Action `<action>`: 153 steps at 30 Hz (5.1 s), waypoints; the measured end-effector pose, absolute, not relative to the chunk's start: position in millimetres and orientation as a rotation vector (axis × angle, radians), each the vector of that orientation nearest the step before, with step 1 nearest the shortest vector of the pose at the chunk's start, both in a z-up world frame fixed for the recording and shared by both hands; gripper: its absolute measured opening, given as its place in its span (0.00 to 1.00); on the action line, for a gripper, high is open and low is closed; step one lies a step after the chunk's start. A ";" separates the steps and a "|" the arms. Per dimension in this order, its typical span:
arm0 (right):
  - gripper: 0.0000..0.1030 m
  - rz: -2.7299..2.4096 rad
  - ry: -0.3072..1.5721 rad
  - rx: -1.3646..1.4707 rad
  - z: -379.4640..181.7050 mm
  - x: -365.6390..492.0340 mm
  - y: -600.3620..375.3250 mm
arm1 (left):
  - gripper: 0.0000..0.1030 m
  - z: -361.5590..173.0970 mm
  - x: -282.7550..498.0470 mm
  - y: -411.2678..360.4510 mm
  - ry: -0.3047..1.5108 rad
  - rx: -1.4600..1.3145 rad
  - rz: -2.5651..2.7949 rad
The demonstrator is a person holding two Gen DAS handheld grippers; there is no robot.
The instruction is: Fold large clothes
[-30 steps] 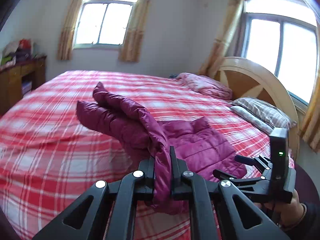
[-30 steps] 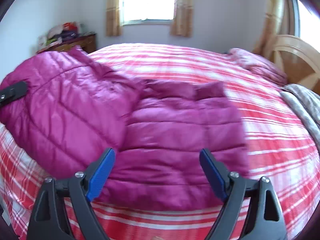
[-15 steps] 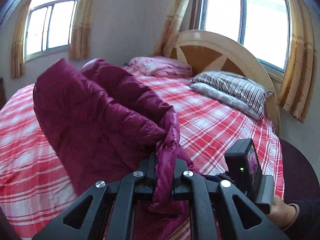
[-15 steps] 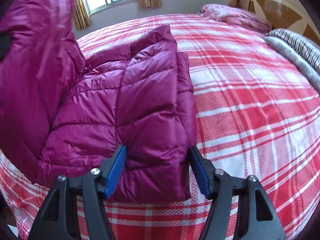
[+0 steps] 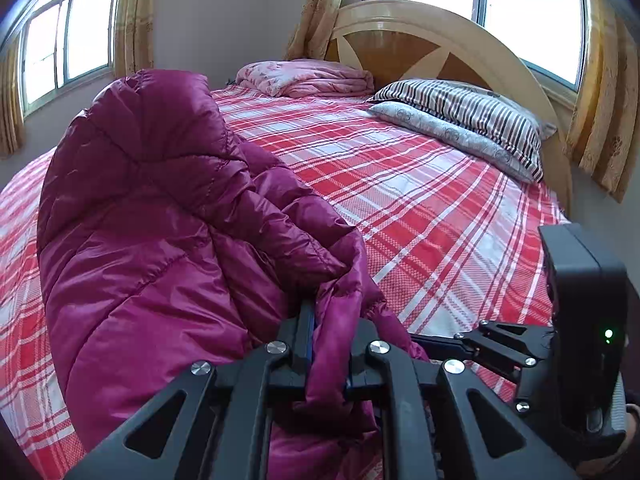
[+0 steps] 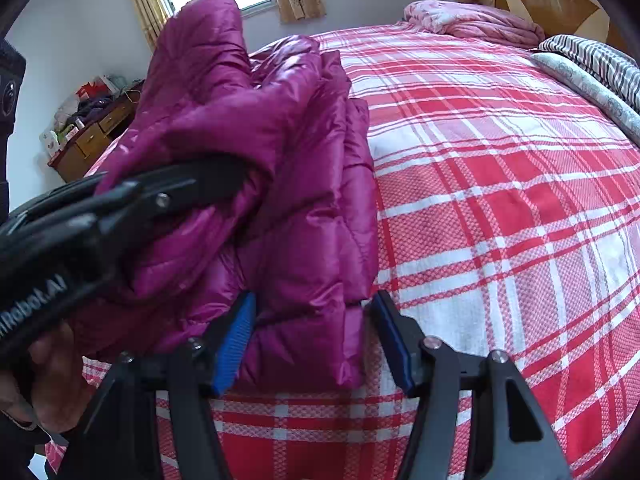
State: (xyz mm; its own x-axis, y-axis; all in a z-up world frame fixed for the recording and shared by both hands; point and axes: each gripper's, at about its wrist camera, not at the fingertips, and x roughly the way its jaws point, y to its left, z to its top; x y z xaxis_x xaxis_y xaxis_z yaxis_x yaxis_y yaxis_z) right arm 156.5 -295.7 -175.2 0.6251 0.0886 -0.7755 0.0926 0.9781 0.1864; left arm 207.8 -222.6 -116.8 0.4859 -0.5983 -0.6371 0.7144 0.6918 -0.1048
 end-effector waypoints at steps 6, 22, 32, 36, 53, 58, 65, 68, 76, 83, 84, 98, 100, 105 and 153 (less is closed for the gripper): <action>0.60 -0.010 0.892 0.212 -176.7 155.9 -292.6 | 0.20 -112.3 201.4 -232.5 0.676 0.234 -0.781; 0.61 -0.007 0.884 0.203 -176.9 152.8 -291.7 | 0.77 -47.4 177.2 -173.3 0.376 0.145 -0.595; 0.61 -0.022 0.869 0.210 -172.0 148.8 -290.4 | 0.85 -112.4 279.2 -99.8 0.604 0.033 -0.261; 0.63 -0.136 0.761 0.209 -139.6 136.1 -305.1 | 0.85 -124.0 281.7 -102.4 0.618 0.000 -0.296; 0.57 0.090 0.698 0.192 -89.4 163.6 -273.9 | 0.85 -127.4 275.6 -135.0 0.567 0.123 -0.411; 0.12 0.066 0.828 0.094 -122.1 160.3 -266.2 | 0.85 -122.7 274.9 -135.2 0.574 0.129 -0.422; 0.08 0.033 0.912 0.129 -157.7 136.6 -292.7 | 0.85 -115.6 295.5 -124.8 0.548 0.107 -0.382; 0.13 0.030 0.889 0.139 -141.7 134.7 -295.1 | 0.85 -121.1 303.8 -139.2 0.567 0.149 -0.388; 0.61 -0.037 0.702 0.157 -63.2 169.7 -300.9 | 0.85 -116.2 302.5 -159.4 0.536 0.216 -0.424; 0.20 -0.055 0.810 0.219 -105.6 243.2 -302.5 | 0.85 -116.8 299.9 -161.5 0.535 0.219 -0.418; 0.18 -0.078 0.815 0.230 -110.4 241.8 -304.7 | 0.85 -116.0 300.7 -160.4 0.539 0.212 -0.420; 0.42 -0.178 0.596 0.087 -57.2 227.5 -270.9 | 0.85 -106.7 326.6 -151.9 0.587 0.113 -0.323; 0.42 -0.124 0.662 0.081 -74.1 249.5 -263.2 | 0.85 -112.4 331.1 -152.9 0.621 0.104 -0.282; 0.41 -0.158 0.741 0.094 -121.7 261.3 -276.8 | 0.87 -129.0 330.3 -158.5 0.650 0.108 -0.284; 0.46 -0.152 0.833 0.176 -159.8 270.1 -301.1 | 0.97 -161.5 351.0 -176.5 0.763 0.105 -0.296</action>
State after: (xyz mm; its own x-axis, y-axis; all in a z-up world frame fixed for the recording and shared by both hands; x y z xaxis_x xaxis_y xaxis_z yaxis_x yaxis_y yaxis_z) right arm 270.1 -301.1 -159.8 0.6632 -0.0646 -0.7456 0.2024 0.9746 0.0955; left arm 351.0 -176.5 -161.5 0.6839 -0.2257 -0.6938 0.3012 0.9535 -0.0132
